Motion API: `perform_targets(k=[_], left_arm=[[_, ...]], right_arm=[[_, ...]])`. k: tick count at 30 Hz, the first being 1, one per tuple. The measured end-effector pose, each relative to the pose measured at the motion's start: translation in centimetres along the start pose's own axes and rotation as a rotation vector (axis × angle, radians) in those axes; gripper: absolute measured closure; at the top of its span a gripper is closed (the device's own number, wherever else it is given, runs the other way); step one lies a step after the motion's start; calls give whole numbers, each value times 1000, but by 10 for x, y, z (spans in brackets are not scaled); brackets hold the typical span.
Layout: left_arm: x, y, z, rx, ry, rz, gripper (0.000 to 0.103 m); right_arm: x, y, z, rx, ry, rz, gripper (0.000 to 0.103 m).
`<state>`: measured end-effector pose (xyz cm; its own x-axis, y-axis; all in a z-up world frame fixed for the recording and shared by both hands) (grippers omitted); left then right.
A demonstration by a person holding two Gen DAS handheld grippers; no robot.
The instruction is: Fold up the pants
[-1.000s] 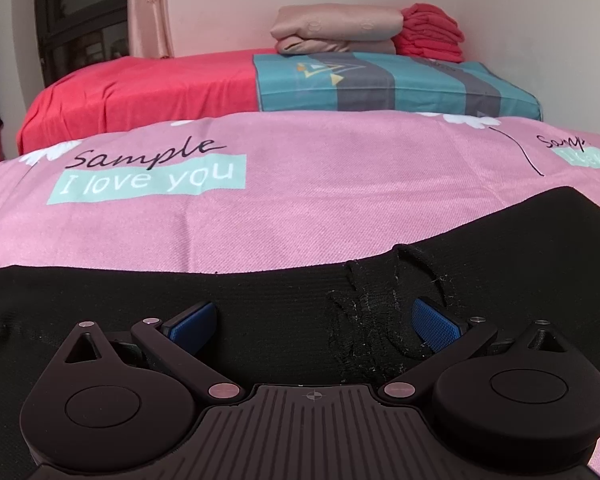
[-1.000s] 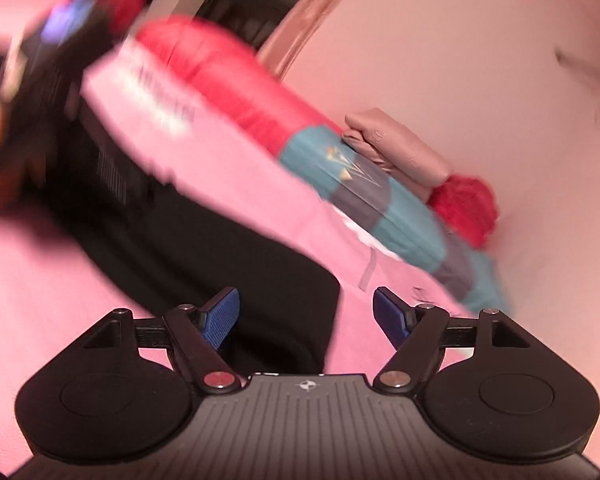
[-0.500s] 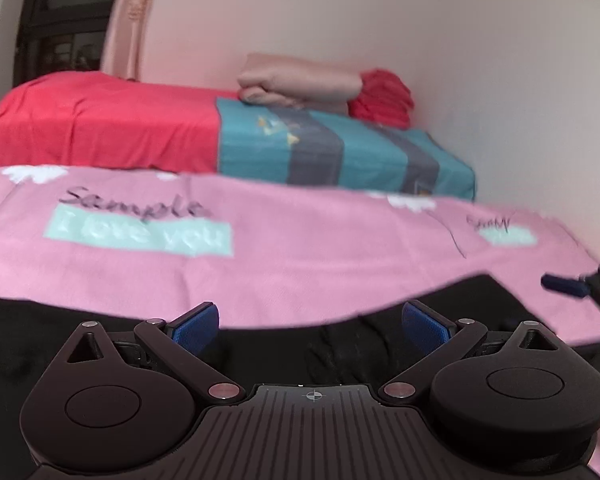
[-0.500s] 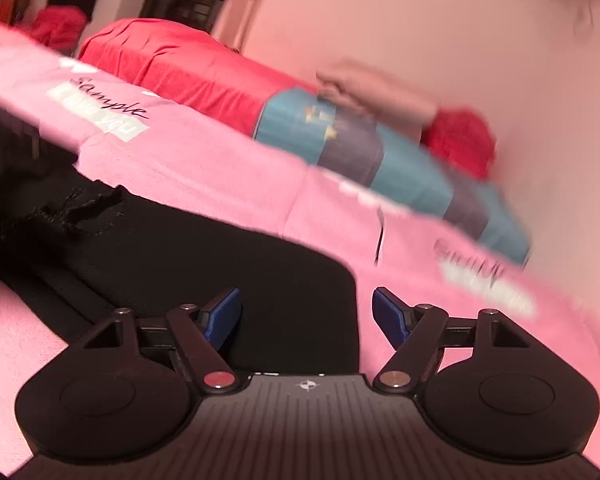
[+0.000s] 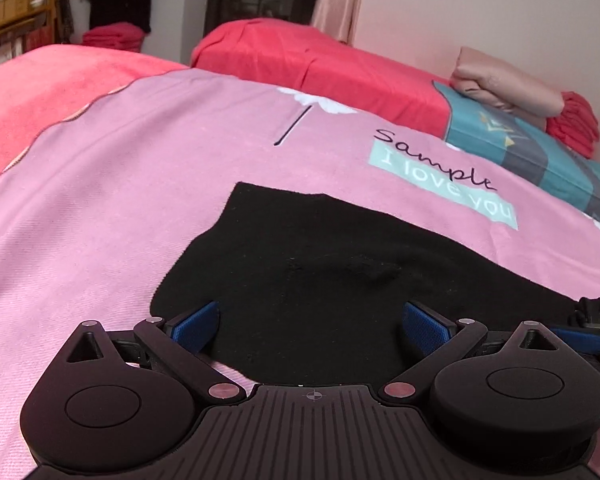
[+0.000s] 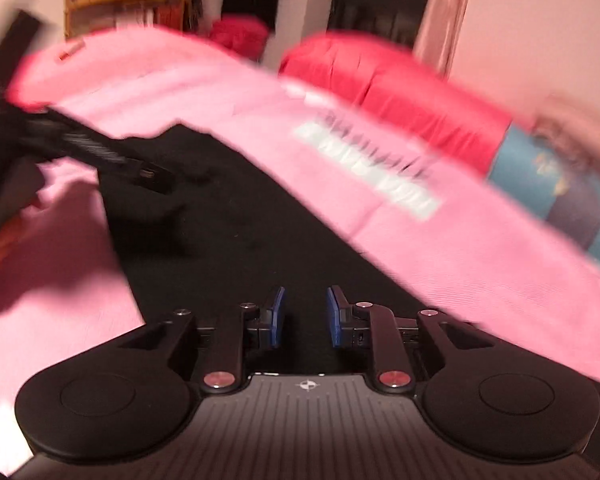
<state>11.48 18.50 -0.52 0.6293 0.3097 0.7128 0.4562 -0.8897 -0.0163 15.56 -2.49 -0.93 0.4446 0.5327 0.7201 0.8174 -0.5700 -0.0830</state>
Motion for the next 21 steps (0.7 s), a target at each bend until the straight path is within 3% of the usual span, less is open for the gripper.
perform_targets(k=[2,4,6,9,12,15,17,19,21], left_arm=[[1,7,-1,29,26,23,0],[0,11,-5,62,54,62,0],[1,3,-7,96,82,57,0],[8,-25,-11,98,95,-38,0],[13,-52,-13,119,102,-149,0],[16,-71,-5,217,63,-205,0],[16,-83,5,307,8,-243,0],[15,-96,11,317,-27,-290,0],[15,-104,12,274,-43,-343,0]], right_arm=[[12,6,38,-24,-23,53,78],[29,8,51,-60,33,34,76],[43,14,51,-31,34,129,76],[52,6,34,43,92,99,73],[60,-3,50,99,66,54,68],[69,-11,82,109,18,56,63],[78,-15,90,99,32,33,60],[88,-17,81,96,29,23,61],[95,-25,65,116,82,-22,56]])
Point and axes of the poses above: each gripper's, at about its wrist camera, not at the fingertips, and z roughly the way its jaws point, y to its right, x to its top, the point moved 1 cm from there along z, roughly the way its jaws point, and after that the axes turned 15 degrees about x, right-handed, at the moved point
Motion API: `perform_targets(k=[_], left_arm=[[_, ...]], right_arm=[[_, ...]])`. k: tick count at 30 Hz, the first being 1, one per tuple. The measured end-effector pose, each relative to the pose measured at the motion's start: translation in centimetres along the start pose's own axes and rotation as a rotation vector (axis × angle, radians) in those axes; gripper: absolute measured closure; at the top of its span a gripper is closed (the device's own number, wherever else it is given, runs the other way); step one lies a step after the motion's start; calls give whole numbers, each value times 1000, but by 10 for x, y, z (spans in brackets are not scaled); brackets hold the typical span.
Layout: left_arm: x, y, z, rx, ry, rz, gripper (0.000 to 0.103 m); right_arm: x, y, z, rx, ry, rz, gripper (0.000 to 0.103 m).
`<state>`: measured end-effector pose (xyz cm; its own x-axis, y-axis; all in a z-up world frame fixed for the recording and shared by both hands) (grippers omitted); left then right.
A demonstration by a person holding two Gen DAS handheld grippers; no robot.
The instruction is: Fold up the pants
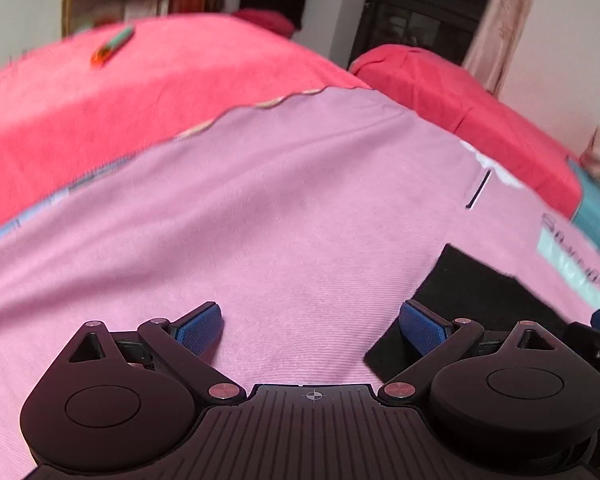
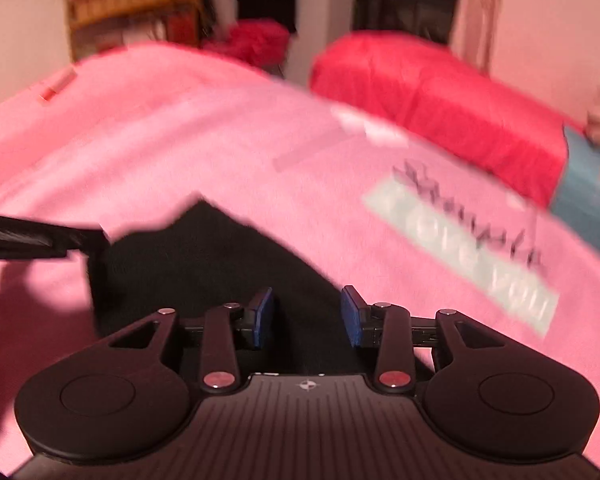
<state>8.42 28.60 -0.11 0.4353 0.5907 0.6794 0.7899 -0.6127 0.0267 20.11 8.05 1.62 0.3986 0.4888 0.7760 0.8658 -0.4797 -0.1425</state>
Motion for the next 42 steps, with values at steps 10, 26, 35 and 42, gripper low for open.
perform_targets(k=[10,26,35,42], left_arm=[[-1,2,-3,47,23,24,0],[-3,3,0,42,17,28,0],[-3,2,0,31,14,27,0],[-3,0,2,22,2,19,0]], right_arm=[[27,-19,76,86,-77,66,37],[18,-30,65,62,-45,122,30],[-3,-51,9,-7,-60,54,24],[-44,-83,-22,-12,-127,-14,21]])
Point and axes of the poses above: each gripper's, at about its wrist camera, not at the fingertips, and z roughly the way its jaws point, y to its right, x to its top, the point moved 1 cm from there along z, roughly the way its jaws point, and after that the axes turned 15 degrees about x, right-handed, at the moved point
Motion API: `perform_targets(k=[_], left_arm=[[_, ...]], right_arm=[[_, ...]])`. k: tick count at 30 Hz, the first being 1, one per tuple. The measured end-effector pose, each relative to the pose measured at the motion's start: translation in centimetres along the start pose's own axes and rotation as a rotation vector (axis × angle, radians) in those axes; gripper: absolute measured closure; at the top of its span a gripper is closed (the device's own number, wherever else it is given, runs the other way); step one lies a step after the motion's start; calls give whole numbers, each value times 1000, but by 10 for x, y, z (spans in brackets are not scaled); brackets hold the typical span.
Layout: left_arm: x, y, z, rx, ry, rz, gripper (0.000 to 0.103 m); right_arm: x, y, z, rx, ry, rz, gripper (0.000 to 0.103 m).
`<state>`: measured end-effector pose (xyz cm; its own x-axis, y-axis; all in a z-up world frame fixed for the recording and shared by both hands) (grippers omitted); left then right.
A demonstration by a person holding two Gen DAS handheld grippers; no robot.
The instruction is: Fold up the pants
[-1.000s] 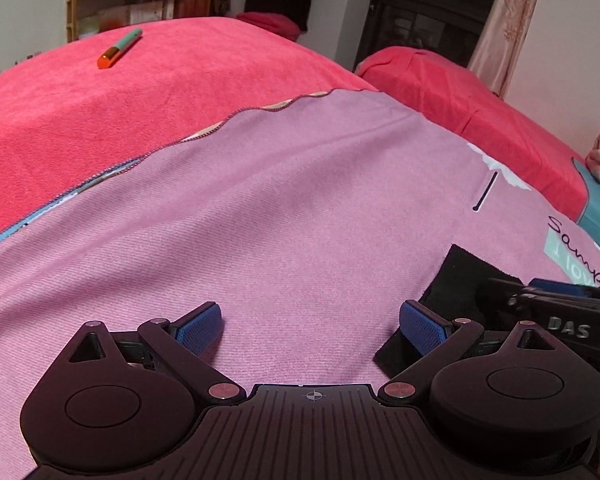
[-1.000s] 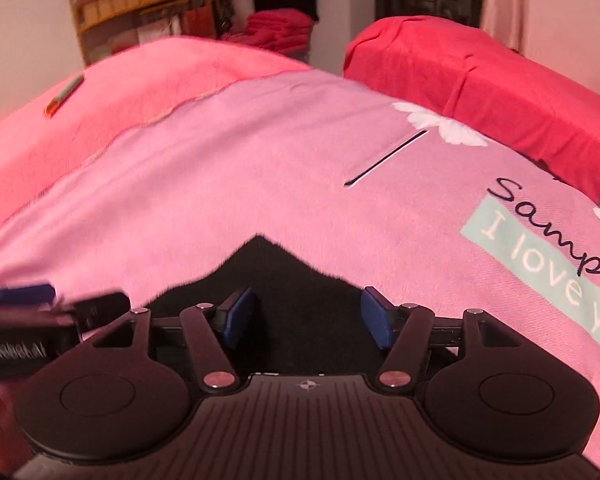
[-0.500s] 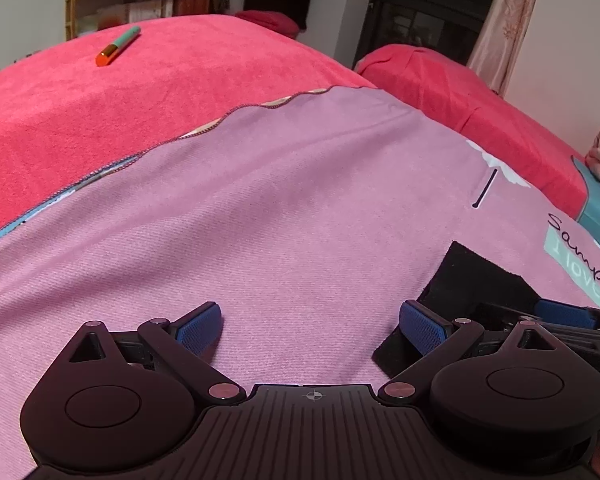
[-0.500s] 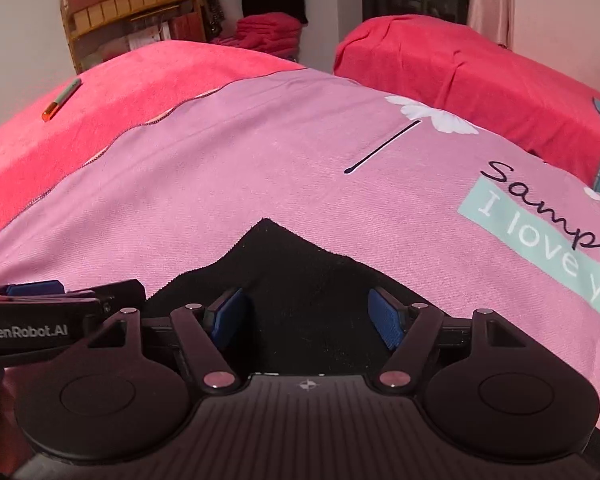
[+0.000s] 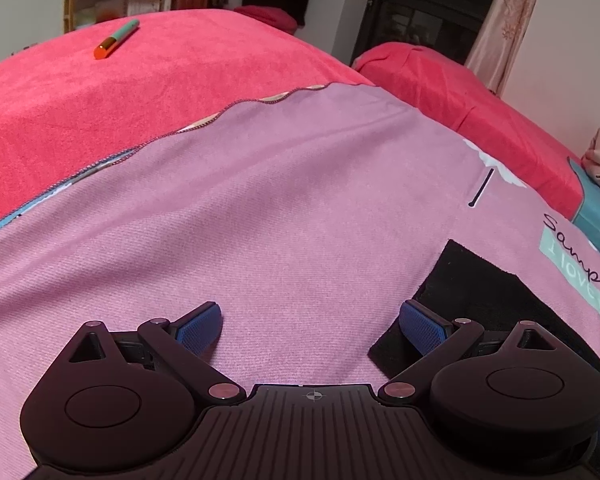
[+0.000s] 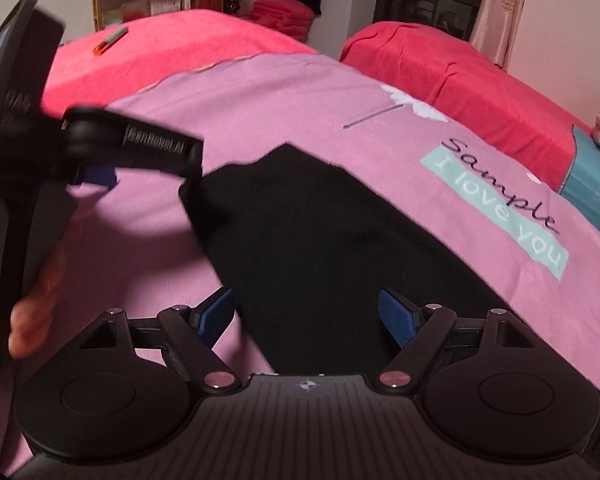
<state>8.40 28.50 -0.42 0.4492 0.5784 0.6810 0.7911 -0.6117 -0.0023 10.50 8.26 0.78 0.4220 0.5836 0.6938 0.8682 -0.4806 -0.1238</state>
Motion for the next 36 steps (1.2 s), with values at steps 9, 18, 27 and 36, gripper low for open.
perform_targets(k=[9,18,27,36], left_arm=[[1,-3,2,-7,-11,-14,0],[2,-8,1,10,-10,-39,0],[4,-16,1,-3,-20,-75,0],[5,-22,0,-19,-28,-107,0]], right_arm=[[2,-1,-3,255,26,87,24],[-4,-15,18,107,-31,-16,27],[12,-48,51,-107,37,-181,29],[20,-57,85,-271,96,-284,21]])
Point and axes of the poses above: each gripper's, at about its wrist camera, not at the fingertips, and z roughly the way its jaws point, y to its right, x to its top, the point moved 1 cm from there along z, roughly the way its jaws point, and after that the axes turned 15 degrees about x, right-handed, at the moved point
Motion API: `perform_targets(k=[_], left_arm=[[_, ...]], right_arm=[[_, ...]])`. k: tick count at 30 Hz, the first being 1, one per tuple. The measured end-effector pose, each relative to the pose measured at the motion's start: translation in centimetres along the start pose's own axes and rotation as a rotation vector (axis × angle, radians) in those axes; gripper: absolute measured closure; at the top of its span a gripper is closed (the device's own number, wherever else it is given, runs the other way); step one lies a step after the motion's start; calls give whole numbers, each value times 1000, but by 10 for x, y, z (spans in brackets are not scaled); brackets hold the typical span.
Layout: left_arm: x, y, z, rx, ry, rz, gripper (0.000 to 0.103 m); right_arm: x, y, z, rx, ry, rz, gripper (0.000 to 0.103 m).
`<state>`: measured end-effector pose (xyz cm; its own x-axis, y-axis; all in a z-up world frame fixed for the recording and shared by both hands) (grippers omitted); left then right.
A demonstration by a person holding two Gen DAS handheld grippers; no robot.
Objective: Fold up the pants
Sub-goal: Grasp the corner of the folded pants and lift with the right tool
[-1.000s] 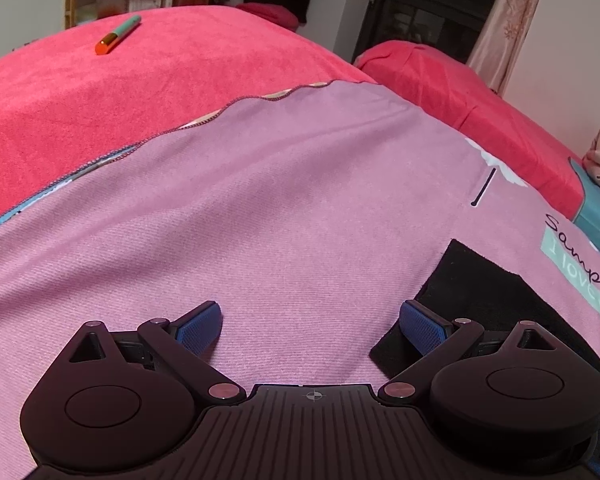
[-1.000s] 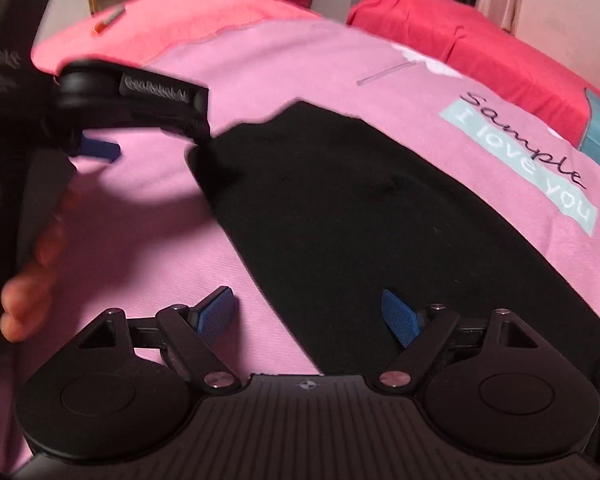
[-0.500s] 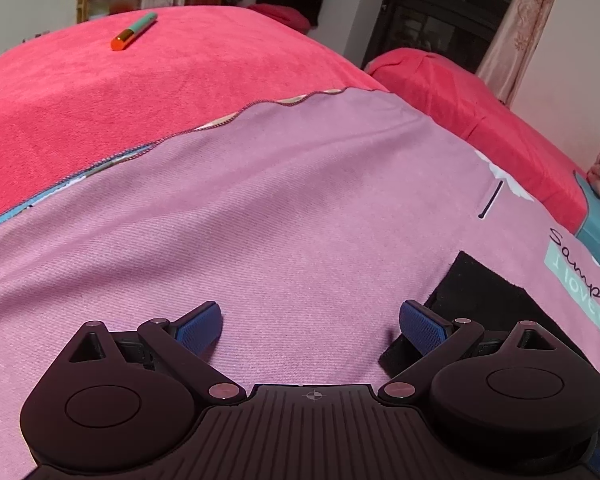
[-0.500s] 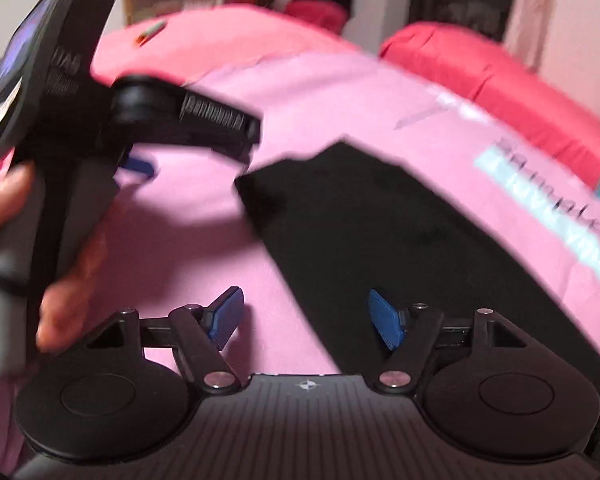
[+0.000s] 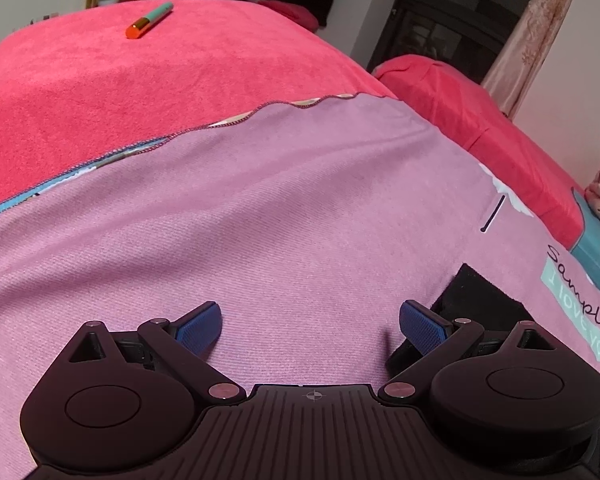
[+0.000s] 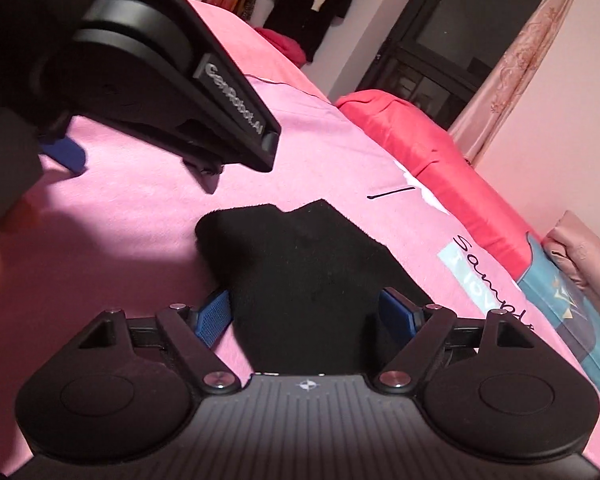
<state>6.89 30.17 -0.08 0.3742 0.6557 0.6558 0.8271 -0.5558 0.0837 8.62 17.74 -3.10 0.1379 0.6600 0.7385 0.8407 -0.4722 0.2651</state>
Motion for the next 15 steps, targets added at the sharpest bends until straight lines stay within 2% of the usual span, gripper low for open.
perform_targets(k=[3,5,8,9,10,13,15], left_arm=[[1,-3,0,-1,-1,-16,0],[1,-5,0,-2,-4,-29,0],[2,-8,-2,-2,-4,-49,0],[2,-10,-2,-2,-4,-56,0],[2,-12,-3,-2,-5,-68,0],[3,-19,-9,11,8,-115,0],[3,-20,-18,14,25,-109,0]], right_arm=[[4,9,10,13,-7,61,21],[5,19,13,55,-16,133,26],[9,29,12,109,-29,221,51],[10,31,11,97,-33,228,66],[11,34,11,84,-38,232,75],[13,56,0,146,-22,340,78],[16,72,-16,175,8,419,79]])
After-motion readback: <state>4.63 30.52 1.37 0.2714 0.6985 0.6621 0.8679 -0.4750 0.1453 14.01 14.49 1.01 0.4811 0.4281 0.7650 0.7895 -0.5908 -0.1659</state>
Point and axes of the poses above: each gripper's, at about its wrist camera, not at the fingertips, and z roughly the way its jaws point, y to its right, x to its top, the point moved 1 cm from there along z, roughly the way its jaws point, and after that the axes turned 15 degrees about x, right-handed, at the moved point
